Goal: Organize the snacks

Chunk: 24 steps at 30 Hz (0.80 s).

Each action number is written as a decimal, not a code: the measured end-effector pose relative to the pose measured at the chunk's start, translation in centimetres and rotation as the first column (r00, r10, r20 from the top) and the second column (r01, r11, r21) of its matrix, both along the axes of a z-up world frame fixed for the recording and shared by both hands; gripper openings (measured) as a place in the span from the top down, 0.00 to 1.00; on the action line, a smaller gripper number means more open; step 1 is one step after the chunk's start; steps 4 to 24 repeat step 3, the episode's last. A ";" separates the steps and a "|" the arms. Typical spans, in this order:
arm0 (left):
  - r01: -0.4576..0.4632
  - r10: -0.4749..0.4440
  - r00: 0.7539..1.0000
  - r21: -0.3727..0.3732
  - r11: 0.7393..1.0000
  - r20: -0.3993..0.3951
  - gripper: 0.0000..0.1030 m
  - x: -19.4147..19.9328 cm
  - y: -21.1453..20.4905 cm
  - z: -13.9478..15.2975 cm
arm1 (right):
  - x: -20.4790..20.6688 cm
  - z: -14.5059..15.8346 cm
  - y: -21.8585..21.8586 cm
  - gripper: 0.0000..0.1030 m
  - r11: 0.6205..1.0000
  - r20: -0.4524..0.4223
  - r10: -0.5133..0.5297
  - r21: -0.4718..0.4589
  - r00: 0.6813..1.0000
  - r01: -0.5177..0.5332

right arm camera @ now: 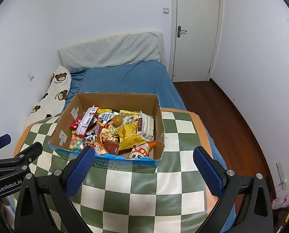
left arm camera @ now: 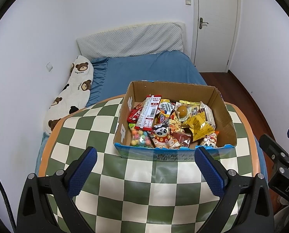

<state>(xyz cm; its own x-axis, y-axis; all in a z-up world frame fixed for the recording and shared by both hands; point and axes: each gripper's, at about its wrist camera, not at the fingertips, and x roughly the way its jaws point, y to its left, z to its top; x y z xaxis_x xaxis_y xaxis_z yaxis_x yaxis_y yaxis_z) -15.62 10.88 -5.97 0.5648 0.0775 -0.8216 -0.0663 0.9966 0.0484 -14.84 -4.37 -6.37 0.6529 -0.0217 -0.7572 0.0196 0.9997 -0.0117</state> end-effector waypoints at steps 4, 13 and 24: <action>0.003 -0.003 1.000 0.000 1.000 0.004 0.00 0.0 -0.1 -0.2 | 0.1 0.0 0.1 0.00 1.000 0.002 -0.001 -0.006 1.000 0.001; 0.003 -0.003 1.000 0.000 1.000 0.004 0.00 0.0 -0.1 -0.2 | 0.1 0.0 0.1 0.00 1.000 0.002 -0.001 -0.006 1.000 0.001; 0.003 -0.003 1.000 0.000 1.000 0.004 0.00 0.0 -0.1 -0.2 | 0.1 0.0 0.1 0.00 1.000 0.002 -0.001 -0.006 1.000 0.001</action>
